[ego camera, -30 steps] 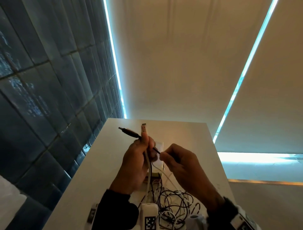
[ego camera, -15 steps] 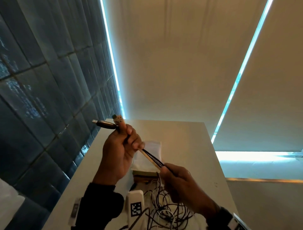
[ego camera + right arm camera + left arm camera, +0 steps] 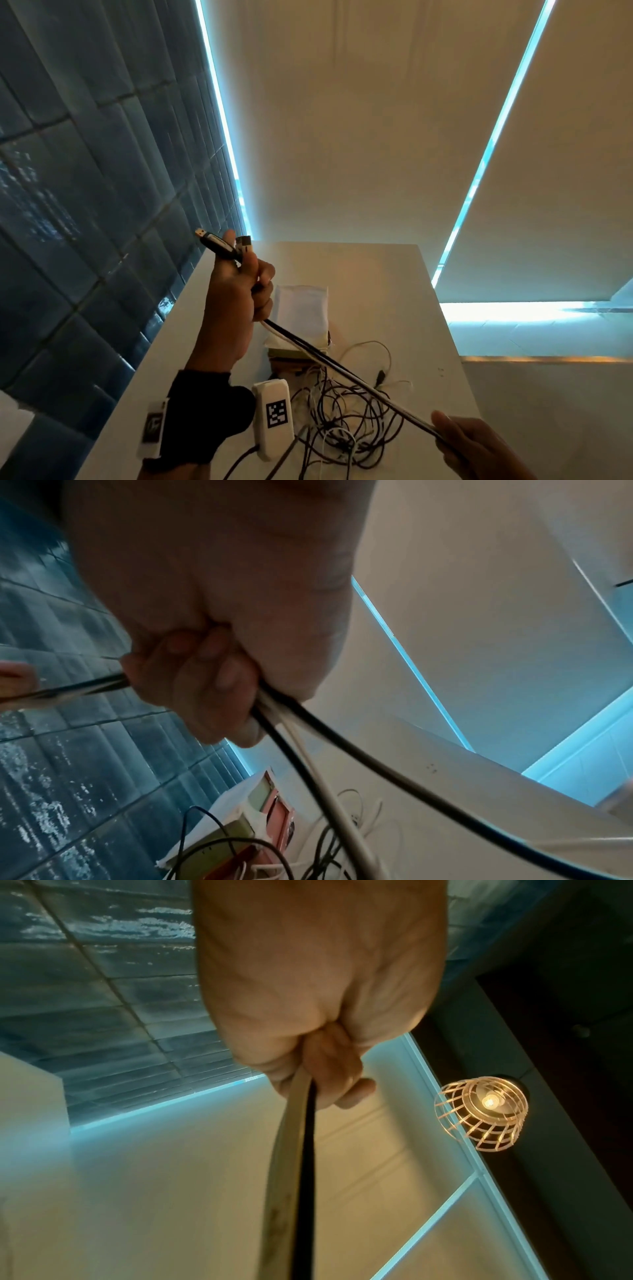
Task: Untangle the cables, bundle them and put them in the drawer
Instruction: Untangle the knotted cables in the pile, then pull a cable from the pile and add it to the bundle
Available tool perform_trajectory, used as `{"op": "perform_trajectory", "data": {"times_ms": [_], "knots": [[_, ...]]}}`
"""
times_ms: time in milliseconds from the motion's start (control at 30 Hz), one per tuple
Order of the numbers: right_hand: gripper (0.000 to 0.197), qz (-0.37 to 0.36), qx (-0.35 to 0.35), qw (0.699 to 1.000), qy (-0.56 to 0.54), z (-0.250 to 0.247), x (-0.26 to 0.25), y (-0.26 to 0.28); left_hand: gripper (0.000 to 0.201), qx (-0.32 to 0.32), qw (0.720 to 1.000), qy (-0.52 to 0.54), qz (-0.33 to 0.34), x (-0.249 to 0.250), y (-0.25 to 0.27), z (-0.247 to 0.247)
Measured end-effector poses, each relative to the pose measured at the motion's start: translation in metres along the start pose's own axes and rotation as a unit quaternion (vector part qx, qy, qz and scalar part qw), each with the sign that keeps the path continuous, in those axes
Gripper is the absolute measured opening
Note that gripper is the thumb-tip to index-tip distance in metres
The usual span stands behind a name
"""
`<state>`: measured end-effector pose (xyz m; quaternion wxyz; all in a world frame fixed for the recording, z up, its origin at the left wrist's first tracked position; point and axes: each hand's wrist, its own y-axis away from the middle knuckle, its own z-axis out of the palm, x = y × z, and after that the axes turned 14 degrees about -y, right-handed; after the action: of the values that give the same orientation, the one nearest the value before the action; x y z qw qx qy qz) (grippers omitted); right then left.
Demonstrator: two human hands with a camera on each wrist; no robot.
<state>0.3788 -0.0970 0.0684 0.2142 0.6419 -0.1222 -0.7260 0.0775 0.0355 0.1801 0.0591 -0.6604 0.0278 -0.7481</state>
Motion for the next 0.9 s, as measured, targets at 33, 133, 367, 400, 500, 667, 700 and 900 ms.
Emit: {"op": "perform_trajectory", "data": {"times_ms": [33,133,367,400,500,667,700,900], "knots": [[0.059,-0.002,-0.009,0.999,0.031,-0.002,0.005,0.000,0.028,-0.011,1.000,-0.004,0.008,0.001,-0.001,0.002],[0.054,-0.014,-0.101,0.989,0.107,0.004,0.012,-0.003,0.023,-0.076,0.997,0.005,0.009,0.005,0.002,0.014],[0.043,-0.114,-0.198,0.968,0.105,0.080,-0.074,-0.025,0.022,-0.261,0.963,0.061,-0.018,-0.005,0.027,0.061],[0.038,-0.153,-0.199,0.962,0.104,0.091,-0.086,-0.028,0.037,-0.274,0.960,0.059,-0.023,-0.006,0.030,0.065],[0.021,-0.199,-0.201,0.959,0.022,0.114,-0.105,-0.029,0.060,-0.251,0.967,0.035,0.006,-0.003,0.032,0.062],[0.038,-0.236,-0.126,0.962,-0.053,0.119,-0.096,-0.035,0.074,-0.160,0.986,-0.011,0.037,0.004,0.012,0.032],[0.039,-0.245,-0.115,0.961,-0.051,0.118,-0.095,-0.037,0.077,-0.153,0.988,-0.019,0.031,0.003,0.011,0.029],[0.035,-0.302,-0.032,0.952,-0.045,0.109,-0.103,-0.044,0.089,-0.047,0.996,-0.017,-0.077,0.000,0.006,-0.006]]}}
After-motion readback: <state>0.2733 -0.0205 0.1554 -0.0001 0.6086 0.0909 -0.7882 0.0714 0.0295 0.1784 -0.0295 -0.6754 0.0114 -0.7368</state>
